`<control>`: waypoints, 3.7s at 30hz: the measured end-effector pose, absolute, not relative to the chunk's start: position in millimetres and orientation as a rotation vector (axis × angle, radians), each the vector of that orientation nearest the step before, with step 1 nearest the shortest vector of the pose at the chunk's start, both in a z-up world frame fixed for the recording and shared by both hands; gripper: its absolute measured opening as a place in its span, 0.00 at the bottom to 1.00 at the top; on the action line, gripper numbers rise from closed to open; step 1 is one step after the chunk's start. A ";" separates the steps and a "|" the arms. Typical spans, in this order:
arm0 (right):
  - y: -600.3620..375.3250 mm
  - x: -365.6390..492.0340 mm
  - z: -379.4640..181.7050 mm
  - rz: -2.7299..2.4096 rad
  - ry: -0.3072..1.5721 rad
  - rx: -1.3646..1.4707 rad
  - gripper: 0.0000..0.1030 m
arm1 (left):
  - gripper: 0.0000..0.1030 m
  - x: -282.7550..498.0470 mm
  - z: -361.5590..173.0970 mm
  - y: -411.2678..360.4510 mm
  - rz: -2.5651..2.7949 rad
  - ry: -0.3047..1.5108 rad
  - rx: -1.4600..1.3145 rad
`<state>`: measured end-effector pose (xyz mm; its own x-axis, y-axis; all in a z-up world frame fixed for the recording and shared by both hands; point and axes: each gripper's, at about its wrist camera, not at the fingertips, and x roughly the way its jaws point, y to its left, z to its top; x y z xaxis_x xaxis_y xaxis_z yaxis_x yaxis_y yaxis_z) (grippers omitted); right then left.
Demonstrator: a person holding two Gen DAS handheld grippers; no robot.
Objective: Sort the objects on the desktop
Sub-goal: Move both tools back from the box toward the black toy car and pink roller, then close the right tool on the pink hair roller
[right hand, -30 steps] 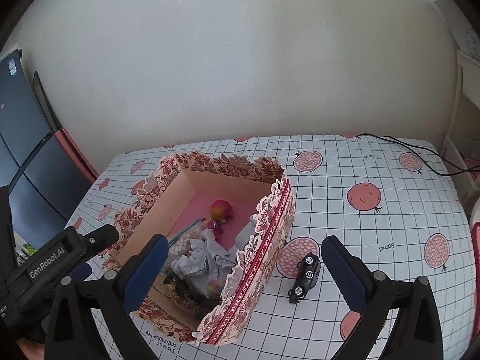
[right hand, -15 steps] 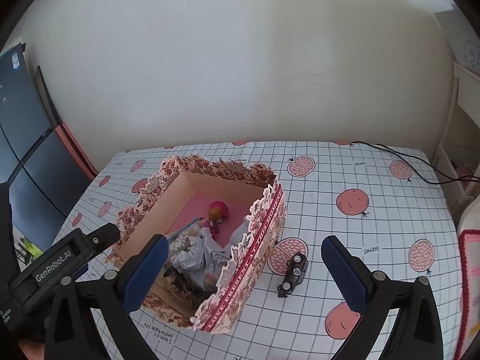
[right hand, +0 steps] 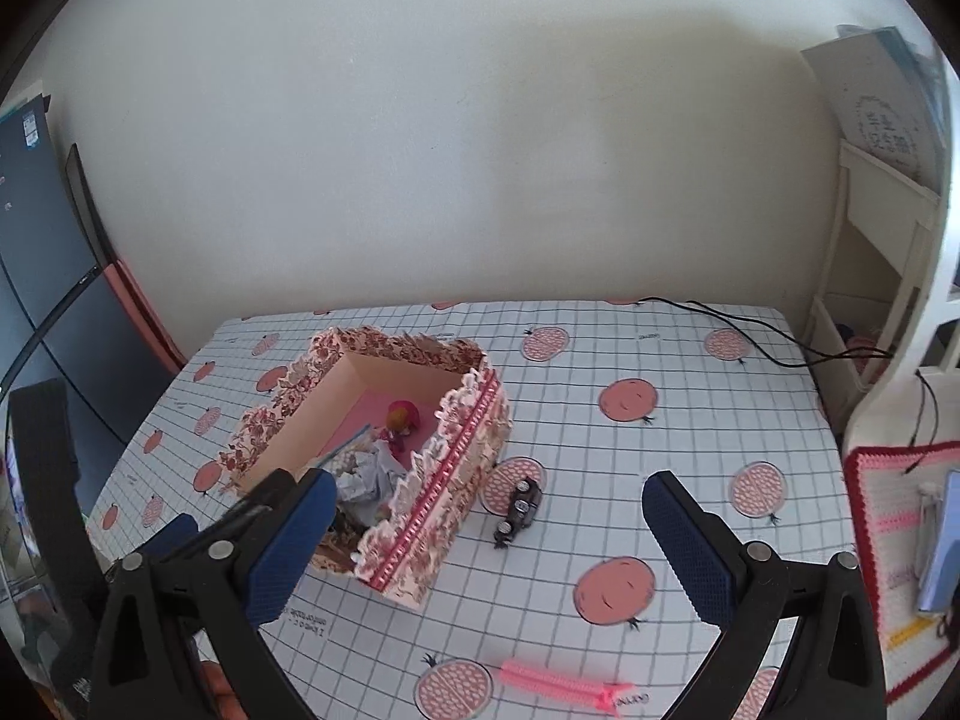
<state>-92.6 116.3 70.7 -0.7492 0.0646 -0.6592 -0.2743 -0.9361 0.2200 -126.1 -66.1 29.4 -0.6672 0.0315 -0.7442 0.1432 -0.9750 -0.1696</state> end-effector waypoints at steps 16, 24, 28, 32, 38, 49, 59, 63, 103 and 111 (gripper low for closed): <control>154.7 -43.6 37.7 2.633 0.476 -1.063 1.00 | 1.00 -82.8 -3.5 13.7 -2.878 0.156 1.399; 167.5 -53.5 -22.7 2.503 0.519 -1.285 1.00 | 1.00 -91.4 -54.1 22.4 -2.702 0.088 1.639; 172.5 -57.8 -50.1 2.450 0.557 -1.396 1.00 | 1.00 -94.2 -76.0 22.4 -2.610 0.042 1.665; 173.8 -61.3 -74.7 2.422 0.625 -1.488 1.00 | 1.00 -97.8 -99.7 18.4 -2.520 0.047 1.745; 168.8 -65.6 -97.9 2.394 0.620 -1.576 1.00 | 1.00 -97.6 -131.3 11.9 -2.386 0.032 1.852; 152.0 -71.1 -121.0 2.380 0.489 -1.700 1.00 | 1.00 -91.5 -140.0 -5.9 -2.283 0.155 1.863; 130.2 -74.2 -130.1 2.443 0.420 -1.773 0.99 | 1.00 -81.8 -139.7 -17.7 -2.243 0.267 1.813; 122.2 -78.1 -132.6 2.457 0.400 -1.757 0.97 | 1.00 -78.0 -139.7 -14.7 -2.247 0.268 1.814; 152.4 -107.5 -145.8 2.458 0.665 -1.532 0.29 | 1.00 -52.4 -126.0 23.9 -2.379 0.274 1.734; 168.1 -108.4 -135.3 2.416 0.760 -1.437 0.29 | 0.99 -53.1 -120.4 54.0 -2.475 0.177 1.683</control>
<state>-108.4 168.1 -135.3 -0.4927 -0.0653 -0.8677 -0.4431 -0.8394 0.3147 -53.1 54.0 -120.4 -0.3629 -0.0522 -0.9304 0.1842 -0.9828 -0.0167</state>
